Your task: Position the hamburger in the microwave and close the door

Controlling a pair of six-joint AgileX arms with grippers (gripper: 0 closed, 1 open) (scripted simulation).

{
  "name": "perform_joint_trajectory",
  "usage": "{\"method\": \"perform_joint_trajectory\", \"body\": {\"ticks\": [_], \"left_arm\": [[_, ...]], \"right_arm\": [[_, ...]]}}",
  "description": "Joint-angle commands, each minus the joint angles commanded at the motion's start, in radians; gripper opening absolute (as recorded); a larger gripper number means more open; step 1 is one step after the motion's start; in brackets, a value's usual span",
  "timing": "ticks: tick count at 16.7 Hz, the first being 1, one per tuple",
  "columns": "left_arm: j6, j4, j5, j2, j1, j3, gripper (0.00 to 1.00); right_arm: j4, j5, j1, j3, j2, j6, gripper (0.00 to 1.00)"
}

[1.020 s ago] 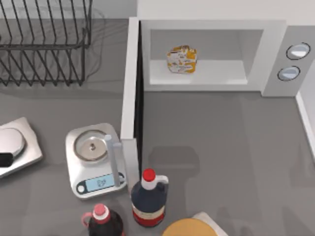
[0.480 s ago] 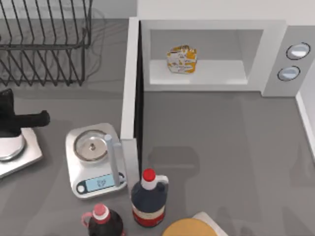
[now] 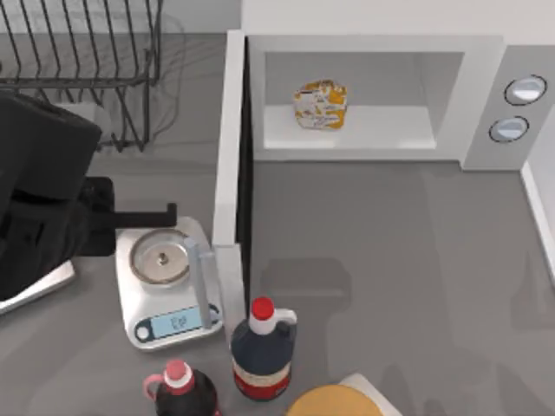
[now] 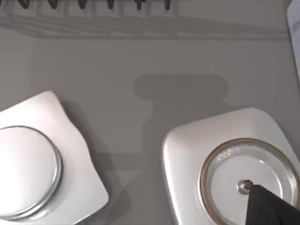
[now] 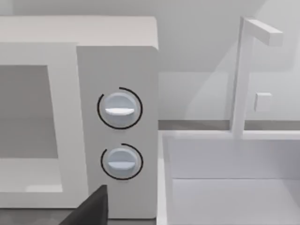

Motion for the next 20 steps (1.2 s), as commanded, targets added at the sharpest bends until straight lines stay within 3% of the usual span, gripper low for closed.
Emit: {"method": "perform_joint_trajectory", "body": {"ticks": [8, 16, 20], "left_arm": [[-0.004, 0.032, 0.0, 0.026, -0.001, -0.033, 0.0], [-0.001, 0.427, 0.001, 0.128, 0.0, -0.283, 0.0], [0.003, 0.48, 0.001, 0.158, -0.001, -0.329, 0.0]], "right_arm": [[0.0, 0.0, 0.0, 0.0, 0.0, 0.0, 1.0], [0.0, 0.0, 0.0, 0.0, 0.0, 0.0, 1.0], [0.0, 0.0, 0.0, 0.0, 0.0, 0.0, 1.0]]}}
